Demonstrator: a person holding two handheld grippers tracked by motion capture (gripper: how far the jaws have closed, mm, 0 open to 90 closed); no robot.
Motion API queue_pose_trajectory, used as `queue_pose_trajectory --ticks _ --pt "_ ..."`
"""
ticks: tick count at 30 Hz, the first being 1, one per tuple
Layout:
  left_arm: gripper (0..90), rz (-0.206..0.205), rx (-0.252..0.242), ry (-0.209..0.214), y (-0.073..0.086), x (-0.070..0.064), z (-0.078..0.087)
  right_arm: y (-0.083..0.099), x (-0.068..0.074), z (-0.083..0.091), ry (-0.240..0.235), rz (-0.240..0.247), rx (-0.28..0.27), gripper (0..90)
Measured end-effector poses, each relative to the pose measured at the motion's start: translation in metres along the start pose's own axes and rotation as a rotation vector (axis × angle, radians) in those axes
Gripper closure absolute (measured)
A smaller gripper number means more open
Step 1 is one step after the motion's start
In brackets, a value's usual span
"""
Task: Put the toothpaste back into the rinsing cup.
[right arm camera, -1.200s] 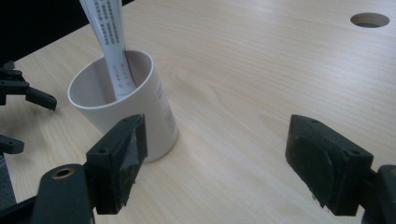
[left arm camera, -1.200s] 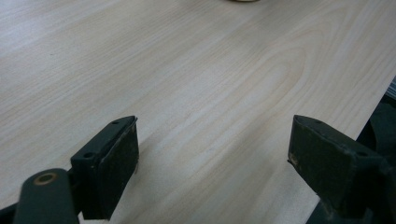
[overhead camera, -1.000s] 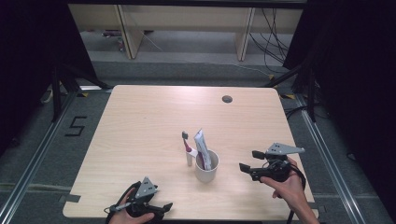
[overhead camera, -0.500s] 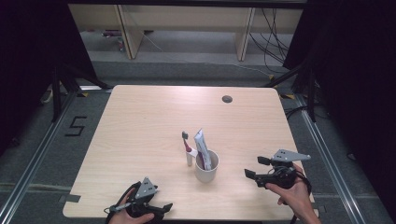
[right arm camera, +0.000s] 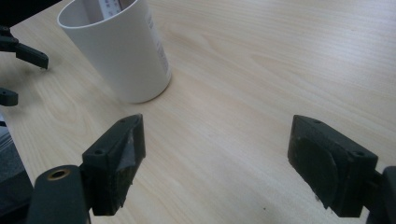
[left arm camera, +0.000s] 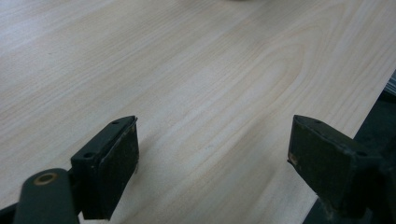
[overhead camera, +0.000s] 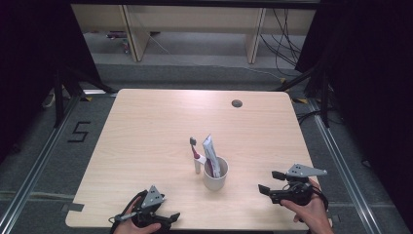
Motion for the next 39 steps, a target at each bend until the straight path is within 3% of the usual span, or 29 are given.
queue_pose_trajectory --ticks 3,5,9,10,12,13,15,17,18,20,22,23,24,26,27,29,30,31,33,34,35,36,37,39 --pt "16.1 -0.015 0.007 -0.01 0.0 0.001 0.0 0.003 0.003 0.002 -0.002 -0.015 0.009 19.6" --pt "16.0 -0.013 0.006 -0.01 0.0 0.001 0.0 0.006 0.002 0.004 0.011 0.018 0.01 19.1" --pt "16.0 -0.016 0.009 -0.012 0.0 0.001 0.001 0.01 0.005 0.007 -0.003 -0.004 0.03 16.0" --pt "16.1 -0.016 0.01 -0.013 0.0 0.001 0.001 0.012 0.004 0.007 0.011 0.025 0.028 16.0" --pt "16.0 -0.007 0.007 -0.01 0.0 0.0 0.0 0.015 0.007 0.008 0.003 0.008 0.04 15.8" --pt "16.0 -0.011 0.008 -0.011 0.0 0.001 0.0 0.016 0.006 0.009 0.017 0.039 0.044 15.9" --pt "16.0 -0.008 0.002 -0.009 0.0 0.0 0.0 0.019 0.009 0.01 0.016 0.021 0.056 15.8" --pt "16.0 -0.004 -0.001 -0.002 0.0 0.0 0.0 0.022 0.009 0.01 0.024 0.034 0.072 15.8" --pt "16.1 -0.006 0.004 -0.003 0.0 0.0 0.0 0.024 0.012 0.011 0.015 0.011 0.079 15.9" --pt "16.1 -0.011 0.004 -0.003 0.0 0.0 0.001 0.026 0.011 0.012 0.027 0.055 0.079 15.9" --pt "16.0 -0.011 0.004 -0.004 0.0 0.0 0.001 0.029 0.016 0.014 0.019 0.018 0.107 15.9" --pt "16.1 -0.012 0.004 -0.004 0.0 0.0 0.001 0.03 0.014 0.014 0.019 0.056 0.09 15.9" --pt "16.1 -0.004 -0.003 -0.003 0.0 -0.001 0.0 0.031 0.017 0.015 0.015 0.026 0.1 15.9" --pt "16.1 -0.021 0.01 -0.013 0.0 0.001 0.001 0.033 0.016 0.016 0.032 0.069 0.097 15.9" --pt "16.0 -0.022 0.01 -0.013 0.0 0.001 0.001 0.034 0.02 0.017 0.016 0.028 0.111 15.9" --pt "16.1 -0.022 0.01 -0.013 0.0 0.001 0.001 0.036 0.018 0.018 0.03 0.066 0.108 15.9" --pt "16.1 -0.021 0.01 -0.013 0.0 0.0 0.001 0.038 0.02 0.019 0.019 0.038 0.12 15.9" --pt "16.1 -0.021 0.01 -0.013 0.0 0.0 0.001 0.039 0.019 0.019 0.028 0.062 0.113 15.9" --pt "16.0 -0.021 0.009 -0.013 0.0 0.0 0.001 0.041 0.021 0.02 0.016 0.027 0.131 15.9" --pt "16.1 -0.02 0.009 -0.013 0.0 0.0 0.001 0.041 0.02 0.021 0.031 0.055 0.12 15.9" --pt "16.1 -0.021 0.009 -0.013 0.0 0.0 0.001 0.042 0.021 0.02 0.03 0.035 0.12 15.9" --pt "16.0 -0.021 0.008 -0.012 0.0 0.0 0.001 0.043 0.019 0.021 0.036 0.061 0.123 15.9" --pt "16.0 -0.02 0.008 -0.013 0.0 0.0 0.001 0.044 0.022 0.021 0.02 0.024 0.127 15.9" --pt "16.1 -0.021 0.009 -0.014 0.0 0.0 0.001 0.044 0.02 0.022 0.029 0.063 0.125 15.9"
Point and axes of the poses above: each handheld gripper's, and its own axes: z roughly backward along the jaws, y roughly out of its underside, x roughly to its left, the point moved 1 cm from there along -z, roughly forward along the jaws, and after that the axes turned 8 degrees about z, right-handed, at the moved point
